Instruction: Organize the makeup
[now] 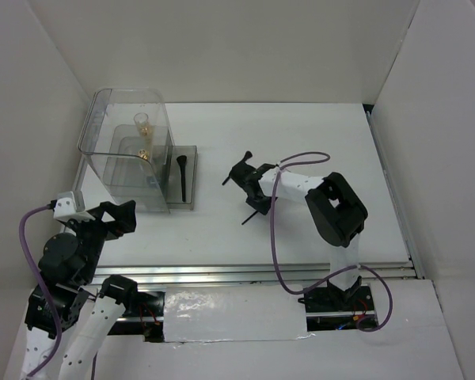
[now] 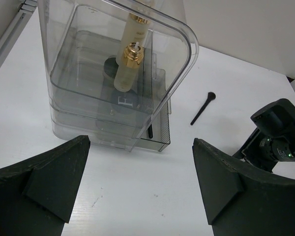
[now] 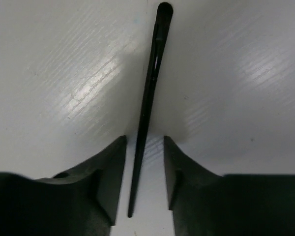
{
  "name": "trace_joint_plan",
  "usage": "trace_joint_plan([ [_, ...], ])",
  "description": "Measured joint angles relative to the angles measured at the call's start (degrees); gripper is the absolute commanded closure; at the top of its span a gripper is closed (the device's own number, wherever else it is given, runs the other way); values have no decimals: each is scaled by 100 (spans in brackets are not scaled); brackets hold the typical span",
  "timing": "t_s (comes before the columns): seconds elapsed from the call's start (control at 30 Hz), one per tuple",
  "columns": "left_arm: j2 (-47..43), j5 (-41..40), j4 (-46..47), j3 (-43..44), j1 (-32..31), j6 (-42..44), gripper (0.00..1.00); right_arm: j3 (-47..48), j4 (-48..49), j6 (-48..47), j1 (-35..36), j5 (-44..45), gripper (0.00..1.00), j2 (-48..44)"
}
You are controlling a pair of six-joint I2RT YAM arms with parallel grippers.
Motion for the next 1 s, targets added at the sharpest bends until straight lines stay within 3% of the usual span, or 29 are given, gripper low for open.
trace_joint_plan([
  [0.07,-4,-9,-11,0,-9,-7,1,-76,68,-42,-63,-61,72,-52],
  [0.1,-7,-15,-13,0,-13,-20,0,-140,136,-55,-85,-68,94,-90],
  [0.17,-9,-26,-26,0,-20,-55,1,-264,271,-57,-114,-87,100,-173],
  [0.43,-9,-46,-35,0,-20,-103,1,-459,501,-177,-61,-90,100,-332],
  [0.57,-9,-44,-35,0,-20,-103,1,-387,1021,-935,205,-308,100,-358],
  [0.67,-9,-44,-35,0,-24,-103,1,-46,1823,-1858,573,-960,100,-372],
  [0.8,-9,-44,-33,0,-42,-101,0,1143,2369,-2634,817,-1814,100,-164],
  [1.0,-9,-46,-35,0,-94,-103,1,3777,2601,-3128,802,-2323,98,1038],
])
